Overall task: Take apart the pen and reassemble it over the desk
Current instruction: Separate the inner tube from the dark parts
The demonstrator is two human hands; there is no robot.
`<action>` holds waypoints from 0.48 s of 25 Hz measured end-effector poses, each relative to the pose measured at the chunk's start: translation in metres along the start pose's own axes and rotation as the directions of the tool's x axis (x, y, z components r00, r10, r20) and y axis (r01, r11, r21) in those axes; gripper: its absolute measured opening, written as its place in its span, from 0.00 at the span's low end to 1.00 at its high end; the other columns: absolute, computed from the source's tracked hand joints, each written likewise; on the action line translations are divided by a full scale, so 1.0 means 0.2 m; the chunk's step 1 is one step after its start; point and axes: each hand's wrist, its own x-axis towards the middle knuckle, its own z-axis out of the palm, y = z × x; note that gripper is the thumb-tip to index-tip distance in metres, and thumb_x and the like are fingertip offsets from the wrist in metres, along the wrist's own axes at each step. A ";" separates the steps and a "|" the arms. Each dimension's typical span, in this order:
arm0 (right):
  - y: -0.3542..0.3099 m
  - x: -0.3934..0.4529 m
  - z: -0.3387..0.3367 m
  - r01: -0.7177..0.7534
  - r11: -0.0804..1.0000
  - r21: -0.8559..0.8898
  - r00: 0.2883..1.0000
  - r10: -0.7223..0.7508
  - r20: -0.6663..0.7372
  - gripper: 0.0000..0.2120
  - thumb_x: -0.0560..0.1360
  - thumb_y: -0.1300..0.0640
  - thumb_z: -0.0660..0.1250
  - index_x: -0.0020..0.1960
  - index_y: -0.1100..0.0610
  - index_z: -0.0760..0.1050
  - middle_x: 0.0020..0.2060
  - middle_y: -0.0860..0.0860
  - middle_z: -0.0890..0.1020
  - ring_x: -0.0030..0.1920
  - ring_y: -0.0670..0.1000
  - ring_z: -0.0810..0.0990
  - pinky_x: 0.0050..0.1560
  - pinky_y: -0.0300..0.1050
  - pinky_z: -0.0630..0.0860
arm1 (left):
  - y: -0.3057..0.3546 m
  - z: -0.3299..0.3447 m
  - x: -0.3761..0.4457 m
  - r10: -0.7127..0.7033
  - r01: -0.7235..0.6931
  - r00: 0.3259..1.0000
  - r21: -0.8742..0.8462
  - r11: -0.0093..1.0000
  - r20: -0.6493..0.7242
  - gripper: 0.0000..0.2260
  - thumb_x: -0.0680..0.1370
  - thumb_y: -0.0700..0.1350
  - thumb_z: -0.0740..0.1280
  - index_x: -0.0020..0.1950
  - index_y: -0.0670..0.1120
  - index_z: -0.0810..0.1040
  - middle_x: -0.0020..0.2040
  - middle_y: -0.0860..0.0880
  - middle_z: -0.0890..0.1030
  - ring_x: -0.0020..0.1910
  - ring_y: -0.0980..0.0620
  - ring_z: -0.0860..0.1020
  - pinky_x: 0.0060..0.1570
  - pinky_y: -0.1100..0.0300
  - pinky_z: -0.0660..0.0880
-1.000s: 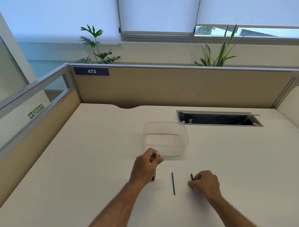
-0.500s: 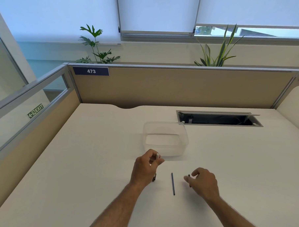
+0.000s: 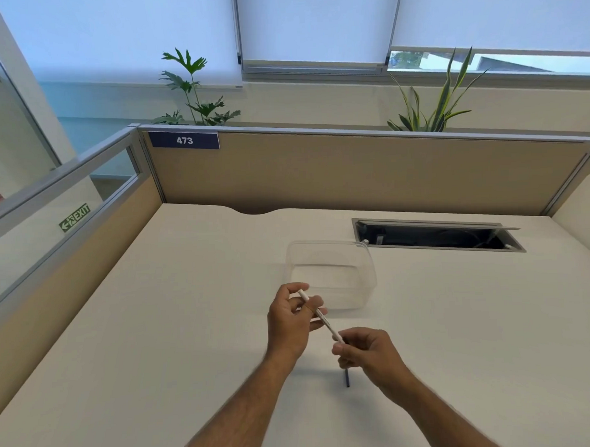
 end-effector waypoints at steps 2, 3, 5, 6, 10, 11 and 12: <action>-0.01 0.01 -0.02 -0.011 0.992 0.122 0.998 0.018 -0.059 0.05 0.70 0.63 0.77 0.46 0.60 0.85 0.37 0.60 0.86 0.36 0.56 0.83 0.41 0.46 0.82 | -0.03 -0.03 0.01 -0.015 0.020 0.998 0.065 0.998 -0.063 0.07 0.74 0.41 0.74 0.49 0.46 0.78 0.40 0.42 0.85 0.38 0.48 0.86 0.35 0.53 0.84; -0.02 0.01 -0.04 -0.019 0.978 0.206 0.993 0.042 -0.108 0.06 0.68 0.63 0.77 0.45 0.61 0.85 0.38 0.61 0.86 0.37 0.57 0.84 0.41 0.47 0.83 | -0.05 -0.05 0.01 -0.029 0.039 0.996 0.121 0.992 -0.090 0.07 0.73 0.43 0.75 0.47 0.46 0.80 0.38 0.44 0.86 0.37 0.49 0.86 0.35 0.54 0.84; -0.03 0.02 -0.05 -0.004 0.928 0.372 0.979 0.079 -0.187 0.07 0.67 0.62 0.77 0.44 0.63 0.84 0.38 0.62 0.86 0.39 0.58 0.85 0.42 0.48 0.83 | -0.09 -0.07 0.01 -0.081 0.104 0.991 0.251 0.962 -0.103 0.07 0.74 0.47 0.75 0.45 0.45 0.82 0.36 0.46 0.86 0.36 0.51 0.85 0.36 0.53 0.84; -0.03 0.03 -0.05 0.016 0.897 0.442 0.974 0.086 -0.211 0.07 0.67 0.63 0.76 0.44 0.63 0.84 0.39 0.61 0.86 0.40 0.58 0.86 0.42 0.48 0.84 | -0.12 -0.07 0.00 -0.117 0.139 0.989 0.312 0.940 -0.086 0.07 0.75 0.48 0.74 0.44 0.45 0.83 0.35 0.48 0.86 0.35 0.52 0.85 0.37 0.52 0.84; -0.06 0.07 -0.04 0.110 0.855 0.507 0.949 0.062 -0.309 0.06 0.73 0.66 0.73 0.48 0.67 0.81 0.41 0.62 0.85 0.45 0.59 0.85 0.44 0.47 0.84 | -0.18 -0.07 -0.04 -0.197 0.132 0.978 0.524 0.841 0.070 0.09 0.80 0.49 0.66 0.45 0.47 0.83 0.39 0.50 0.86 0.39 0.52 0.84 0.46 0.52 0.83; -0.07 0.07 -0.03 0.142 0.875 0.462 0.938 0.030 -0.345 0.06 0.73 0.66 0.73 0.49 0.67 0.80 0.40 0.62 0.84 0.44 0.59 0.85 0.43 0.47 0.84 | -0.19 -0.08 -0.04 -0.201 0.089 0.972 0.593 0.800 0.125 0.09 0.80 0.49 0.64 0.48 0.48 0.83 0.42 0.51 0.86 0.42 0.52 0.83 0.49 0.54 0.81; -0.08 0.08 -0.03 0.175 0.900 0.399 0.925 -0.012 -0.379 0.06 0.73 0.66 0.73 0.49 0.66 0.80 0.40 0.62 0.84 0.44 0.59 0.85 0.43 0.47 0.84 | -0.19 -0.09 -0.05 -0.206 0.038 0.962 0.658 0.752 0.181 0.09 0.80 0.50 0.64 0.52 0.49 0.82 0.45 0.52 0.85 0.45 0.52 0.82 0.50 0.55 0.79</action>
